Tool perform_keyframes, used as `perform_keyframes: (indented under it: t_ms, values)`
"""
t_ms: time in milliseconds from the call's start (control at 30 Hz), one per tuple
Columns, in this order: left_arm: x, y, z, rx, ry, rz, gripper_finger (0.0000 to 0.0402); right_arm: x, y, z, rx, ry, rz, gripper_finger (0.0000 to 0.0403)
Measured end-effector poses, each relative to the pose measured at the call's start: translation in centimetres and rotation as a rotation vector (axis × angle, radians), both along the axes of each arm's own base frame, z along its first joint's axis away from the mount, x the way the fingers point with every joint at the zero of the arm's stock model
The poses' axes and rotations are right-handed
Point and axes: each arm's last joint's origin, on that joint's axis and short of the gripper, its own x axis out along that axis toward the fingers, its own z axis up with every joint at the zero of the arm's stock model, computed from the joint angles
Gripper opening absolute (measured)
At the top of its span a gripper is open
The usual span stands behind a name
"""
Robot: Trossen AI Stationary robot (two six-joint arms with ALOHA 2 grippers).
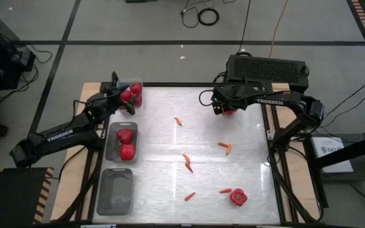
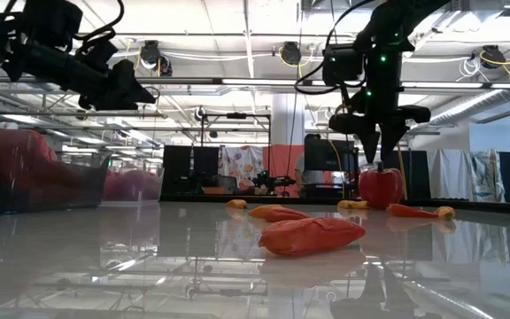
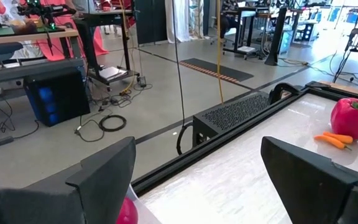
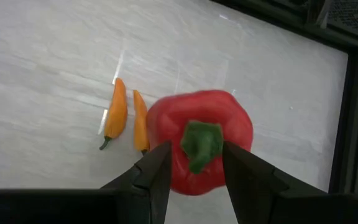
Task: Sort produce into baskets
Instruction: Put the bell pepper into the top gray bin
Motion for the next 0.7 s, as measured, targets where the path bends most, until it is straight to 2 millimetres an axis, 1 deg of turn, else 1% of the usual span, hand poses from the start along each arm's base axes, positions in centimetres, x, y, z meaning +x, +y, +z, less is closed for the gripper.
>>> perform_keyframes:
  t_ms: [200,500,700]
  values:
    - [0.0,0.0,0.0,0.000,0.000,0.000,0.0352,-0.2,0.1,-0.5,-0.003,0.000,-0.026,0.0134]
    - [0.0,0.0,0.0,-0.001,0.000,0.000,0.0352,-0.4,0.1,-1.8,-0.023,-0.013,-0.017,0.0134]
    - [0.0,0.0,0.0,-0.001,0.001,0.000,0.0352,-0.3,0.0,-1.9,-0.046,-0.010,-0.006,0.0134]
